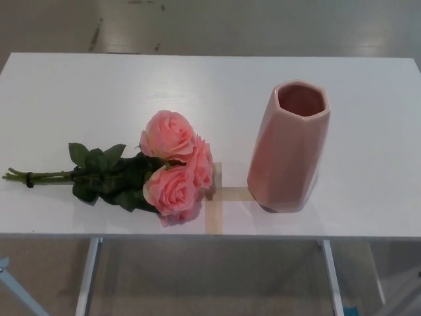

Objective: Use the left hand to pick up the rose and then lift and insert it into the pink vase.

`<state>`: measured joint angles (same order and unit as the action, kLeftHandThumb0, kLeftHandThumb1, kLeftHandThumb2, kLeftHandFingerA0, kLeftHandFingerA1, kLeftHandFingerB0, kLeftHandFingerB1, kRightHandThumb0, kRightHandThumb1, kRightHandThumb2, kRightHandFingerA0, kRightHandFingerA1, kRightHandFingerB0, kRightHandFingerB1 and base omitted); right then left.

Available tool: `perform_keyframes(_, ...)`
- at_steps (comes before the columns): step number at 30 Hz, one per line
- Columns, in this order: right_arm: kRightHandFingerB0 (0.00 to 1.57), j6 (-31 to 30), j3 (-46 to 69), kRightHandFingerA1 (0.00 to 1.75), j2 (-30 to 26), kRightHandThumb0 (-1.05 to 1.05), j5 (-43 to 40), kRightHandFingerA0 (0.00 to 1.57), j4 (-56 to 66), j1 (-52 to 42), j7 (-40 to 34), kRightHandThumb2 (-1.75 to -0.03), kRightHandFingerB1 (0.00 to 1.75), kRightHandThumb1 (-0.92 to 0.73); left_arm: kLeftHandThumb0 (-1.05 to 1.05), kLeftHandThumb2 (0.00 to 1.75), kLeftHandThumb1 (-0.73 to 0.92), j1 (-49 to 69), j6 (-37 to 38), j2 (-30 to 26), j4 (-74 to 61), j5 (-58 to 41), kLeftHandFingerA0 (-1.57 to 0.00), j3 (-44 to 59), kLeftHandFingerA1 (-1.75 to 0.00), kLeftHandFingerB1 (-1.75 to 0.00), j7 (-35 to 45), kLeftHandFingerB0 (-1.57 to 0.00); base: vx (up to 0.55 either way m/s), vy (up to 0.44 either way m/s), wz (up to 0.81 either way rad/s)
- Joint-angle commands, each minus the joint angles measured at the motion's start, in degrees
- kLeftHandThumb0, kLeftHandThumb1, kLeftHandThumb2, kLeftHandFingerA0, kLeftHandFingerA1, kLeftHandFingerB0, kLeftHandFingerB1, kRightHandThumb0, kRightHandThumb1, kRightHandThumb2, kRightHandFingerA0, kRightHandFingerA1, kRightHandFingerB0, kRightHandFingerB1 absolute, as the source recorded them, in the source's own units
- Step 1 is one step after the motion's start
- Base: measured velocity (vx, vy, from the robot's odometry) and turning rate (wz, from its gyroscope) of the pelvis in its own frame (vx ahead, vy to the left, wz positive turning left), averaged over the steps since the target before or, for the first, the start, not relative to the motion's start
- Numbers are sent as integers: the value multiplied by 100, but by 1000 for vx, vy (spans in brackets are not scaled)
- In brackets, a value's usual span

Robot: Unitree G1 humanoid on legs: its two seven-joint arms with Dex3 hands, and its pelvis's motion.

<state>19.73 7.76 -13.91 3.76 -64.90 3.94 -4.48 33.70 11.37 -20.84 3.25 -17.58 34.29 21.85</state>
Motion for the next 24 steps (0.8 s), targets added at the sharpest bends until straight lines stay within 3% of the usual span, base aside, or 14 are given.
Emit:
perform_keyframes(1,54,30,70,50,24,-22,-112,62,-31,54,-5,-58,46,-63,-21,64,41,476,466,-194,-2070,-783,0,693,-18,-13,404,0,0,0,0)
perform_keyframes(8,54,27,80,51,22,-22,-116,62,-8,88,7,-58,46,-64,-26,64,38,92,330,-418,-2569,-525,0,800,-20,-16,316,0,0,0,0)
perform_keyframes(11,54,19,57,51,31,-22,-93,62,-50,158,17,-58,46,-64,-24,66,37,-403,51,-789,-2547,-313,0,610,-18,-17,298,-1,0,0,0)
perform_keyframes(12,54,26,59,51,28,-22,-96,62,-42,154,24,-58,46,-64,-31,67,26,-623,-41,-951,-2504,-118,0,466,-26,-24,265,0,0,0,0)
perform_keyframes(14,54,31,57,51,35,-22,-101,62,-12,149,35,-58,47,-64,-33,67,26,-1193,-184,-1346,-2337,407,0,103,-25,-23,177,0,0,0,0)
perform_keyframes(18,54,31,57,51,36,-22,-101,62,-12,151,35,-58,47,-64,-33,67,26,-1263,-196,-1394,-2291,462,0,54,-25,-23,149,0,-7,-2,2)
perform_keyframes(20,54,46,72,51,47,-22,-120,62,26,143,41,-58,47,-64,-41,69,29,-2107,-625,-1906,-2015,903,0,-518,-23,-23,127,0,0,0,0)
perform_keyframes(21,54,73,64,51,48,-22,-107,62,22,128,32,-58,47,-63,-26,54,42,-2512,-726,-2083,-1808,1034,-1,-806,-27,-24,165,-3,0,0,0)
perform_keyframes(24,54,88,50,51,52,-22,-94,62,33,134,22,-58,47,-63,-25,60,39,-3075,-564,-2328,-1123,1494,-2,-1296,-26,-24,166,-6,-10,-3,2)
